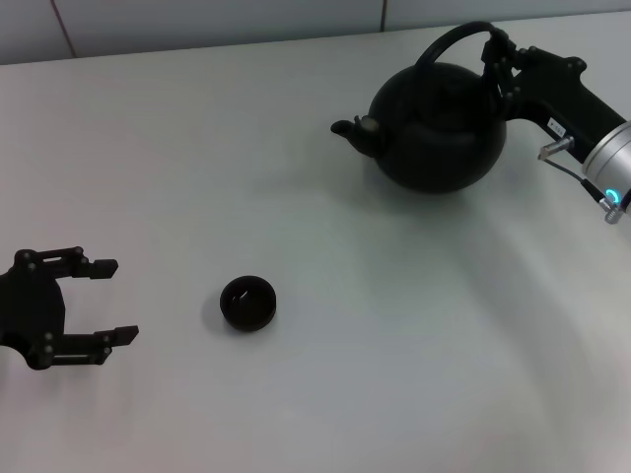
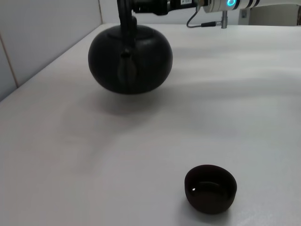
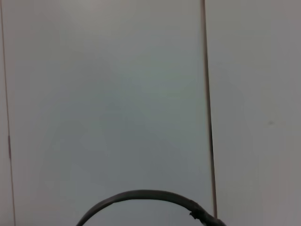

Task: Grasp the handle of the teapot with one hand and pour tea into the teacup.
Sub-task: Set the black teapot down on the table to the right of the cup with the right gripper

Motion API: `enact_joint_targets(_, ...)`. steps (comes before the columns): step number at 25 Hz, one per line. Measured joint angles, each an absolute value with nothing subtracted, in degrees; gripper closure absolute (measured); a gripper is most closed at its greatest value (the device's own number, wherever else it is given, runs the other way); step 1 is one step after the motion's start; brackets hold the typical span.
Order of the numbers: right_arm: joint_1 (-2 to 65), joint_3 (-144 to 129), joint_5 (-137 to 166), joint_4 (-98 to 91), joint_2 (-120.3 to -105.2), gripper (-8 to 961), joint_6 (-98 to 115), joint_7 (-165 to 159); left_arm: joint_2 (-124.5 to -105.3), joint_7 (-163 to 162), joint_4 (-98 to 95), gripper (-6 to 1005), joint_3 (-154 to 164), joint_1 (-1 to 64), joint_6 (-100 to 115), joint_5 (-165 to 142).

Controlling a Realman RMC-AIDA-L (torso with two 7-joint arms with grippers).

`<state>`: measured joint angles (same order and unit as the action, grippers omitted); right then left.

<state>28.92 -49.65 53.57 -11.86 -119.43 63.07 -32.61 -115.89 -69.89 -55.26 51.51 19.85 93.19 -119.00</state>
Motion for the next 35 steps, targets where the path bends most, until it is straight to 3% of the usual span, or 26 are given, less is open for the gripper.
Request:
enact_joint_targets(26, 30.45, -49.56, 53.67, -10.4, -119.53, 872, 57.1, -33.07, -116.4, -70.05, -58.16, 214, 51.22, 19.91, 93.05, -119.27)
enact_joint_targets(35, 30.59, -49.34, 53.63, -10.19, -119.59, 697, 56.84, -33.17, -116.83, -70.02, -58.97, 214, 50.55, 19.62, 93.53, -119.08)
